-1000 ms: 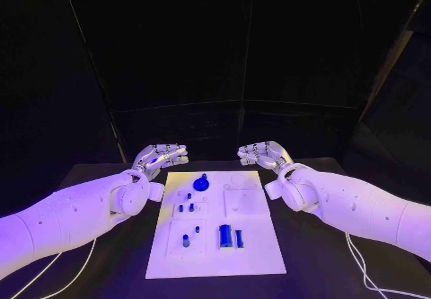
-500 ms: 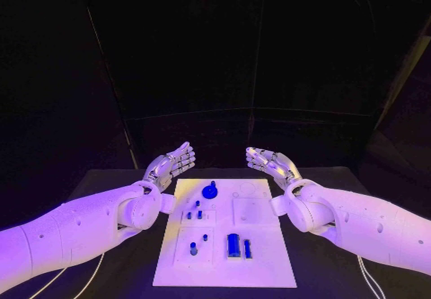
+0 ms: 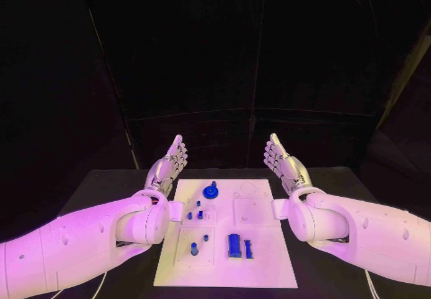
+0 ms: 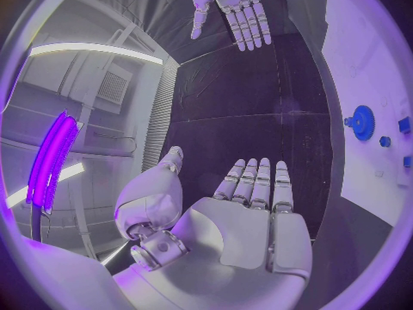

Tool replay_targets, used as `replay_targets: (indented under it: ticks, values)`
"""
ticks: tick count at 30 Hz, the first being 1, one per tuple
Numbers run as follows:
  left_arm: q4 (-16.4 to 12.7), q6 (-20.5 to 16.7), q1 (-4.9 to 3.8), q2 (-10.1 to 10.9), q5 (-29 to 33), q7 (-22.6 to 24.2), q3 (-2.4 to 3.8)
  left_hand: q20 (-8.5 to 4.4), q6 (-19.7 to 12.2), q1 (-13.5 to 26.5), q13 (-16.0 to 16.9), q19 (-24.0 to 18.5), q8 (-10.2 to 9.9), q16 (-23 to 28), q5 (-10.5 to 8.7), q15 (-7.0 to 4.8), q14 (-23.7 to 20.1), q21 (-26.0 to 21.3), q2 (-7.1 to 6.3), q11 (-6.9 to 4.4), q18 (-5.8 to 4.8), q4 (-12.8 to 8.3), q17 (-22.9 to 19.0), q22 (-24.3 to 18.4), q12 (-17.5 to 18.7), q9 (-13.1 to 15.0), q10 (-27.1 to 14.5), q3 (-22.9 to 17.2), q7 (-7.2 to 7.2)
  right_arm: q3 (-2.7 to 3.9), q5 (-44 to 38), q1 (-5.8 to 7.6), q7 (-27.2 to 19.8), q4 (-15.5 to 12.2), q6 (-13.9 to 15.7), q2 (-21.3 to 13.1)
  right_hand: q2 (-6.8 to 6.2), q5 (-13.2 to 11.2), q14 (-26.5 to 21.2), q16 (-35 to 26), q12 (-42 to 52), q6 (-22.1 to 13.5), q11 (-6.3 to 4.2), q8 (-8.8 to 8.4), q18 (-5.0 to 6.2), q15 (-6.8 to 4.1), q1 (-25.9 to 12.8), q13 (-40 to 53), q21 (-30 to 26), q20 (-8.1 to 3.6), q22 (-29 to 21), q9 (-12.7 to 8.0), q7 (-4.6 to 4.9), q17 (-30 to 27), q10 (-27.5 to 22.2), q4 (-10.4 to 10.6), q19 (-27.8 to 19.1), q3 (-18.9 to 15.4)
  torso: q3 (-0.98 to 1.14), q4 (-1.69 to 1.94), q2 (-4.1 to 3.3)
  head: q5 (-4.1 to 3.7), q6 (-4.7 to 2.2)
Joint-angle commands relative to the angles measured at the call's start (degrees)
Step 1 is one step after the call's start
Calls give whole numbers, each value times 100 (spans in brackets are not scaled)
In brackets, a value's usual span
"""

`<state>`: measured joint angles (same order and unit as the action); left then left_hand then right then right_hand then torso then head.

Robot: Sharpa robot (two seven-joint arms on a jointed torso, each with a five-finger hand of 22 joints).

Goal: Assemble the parts on the task board

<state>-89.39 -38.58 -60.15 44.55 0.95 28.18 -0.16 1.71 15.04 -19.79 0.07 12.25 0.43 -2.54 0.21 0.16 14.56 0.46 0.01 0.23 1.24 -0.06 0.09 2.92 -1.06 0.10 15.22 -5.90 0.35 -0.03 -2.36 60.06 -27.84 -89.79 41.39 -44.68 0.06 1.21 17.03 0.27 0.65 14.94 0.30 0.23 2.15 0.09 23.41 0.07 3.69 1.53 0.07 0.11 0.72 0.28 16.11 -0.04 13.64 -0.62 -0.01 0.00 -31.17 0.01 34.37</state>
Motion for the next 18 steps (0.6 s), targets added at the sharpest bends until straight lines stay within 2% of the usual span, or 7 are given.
replay_targets:
  ticks: [1, 18]
  values:
    - [-57, -554, -1, 14, -95, 161, 16, -171, -491, 648, -7, -406, -43, 254, -21, -16, -477, -46, -1, -23, -124, 6, -9, -292, 106, -10, -500, 590, -35, 3, 236, 10, -195, -17, 273, -1, -6, -121, -554, -27, -65, -487, -30, -23, -215, -9, -761, -7, -369, -153, -7, -11, -72, -28, -523, 4, -454, 62, 1, 0, -1, -1, 1]
    - [-57, -554, -1, 14, -95, 161, 16, -171, -994, 1312, -7, -796, -43, 254, -21, -16, -960, -46, -1, -23, -124, 6, -9, -292, 106, -10, -1002, 590, -35, 3, 236, 10, -195, -17, 273, -1, -6, -121, -1118, -27, -65, -977, -30, -23, -215, -9, -1534, -7, -369, -153, -7, -11, -72, -28, -1056, 4, -886, 62, 1, 0, -1, -1, 1]
